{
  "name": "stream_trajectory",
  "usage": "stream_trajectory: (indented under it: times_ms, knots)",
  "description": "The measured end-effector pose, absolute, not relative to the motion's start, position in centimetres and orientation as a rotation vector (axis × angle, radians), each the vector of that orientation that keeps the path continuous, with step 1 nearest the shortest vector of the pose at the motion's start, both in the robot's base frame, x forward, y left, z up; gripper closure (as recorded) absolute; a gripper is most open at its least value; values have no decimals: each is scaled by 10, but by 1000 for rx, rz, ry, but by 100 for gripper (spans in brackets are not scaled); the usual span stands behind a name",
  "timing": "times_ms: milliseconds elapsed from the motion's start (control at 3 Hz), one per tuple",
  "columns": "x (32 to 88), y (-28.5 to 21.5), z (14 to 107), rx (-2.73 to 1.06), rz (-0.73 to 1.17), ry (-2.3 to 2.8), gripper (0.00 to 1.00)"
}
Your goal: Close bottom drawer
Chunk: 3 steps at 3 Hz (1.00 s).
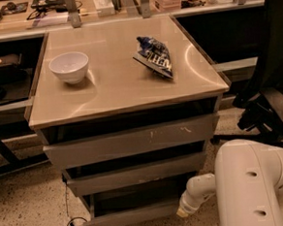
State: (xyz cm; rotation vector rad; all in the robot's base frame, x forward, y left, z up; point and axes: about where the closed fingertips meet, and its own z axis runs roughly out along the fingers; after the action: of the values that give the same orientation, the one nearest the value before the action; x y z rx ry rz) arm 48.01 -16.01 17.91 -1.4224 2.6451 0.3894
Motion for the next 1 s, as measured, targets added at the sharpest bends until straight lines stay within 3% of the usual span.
stream_trajectory:
  times_ms: [333, 1000]
  knots:
    - [482, -160, 179, -1424, 388, 2643, 84]
    - [482, -160, 179, -1424, 388, 2643, 37]
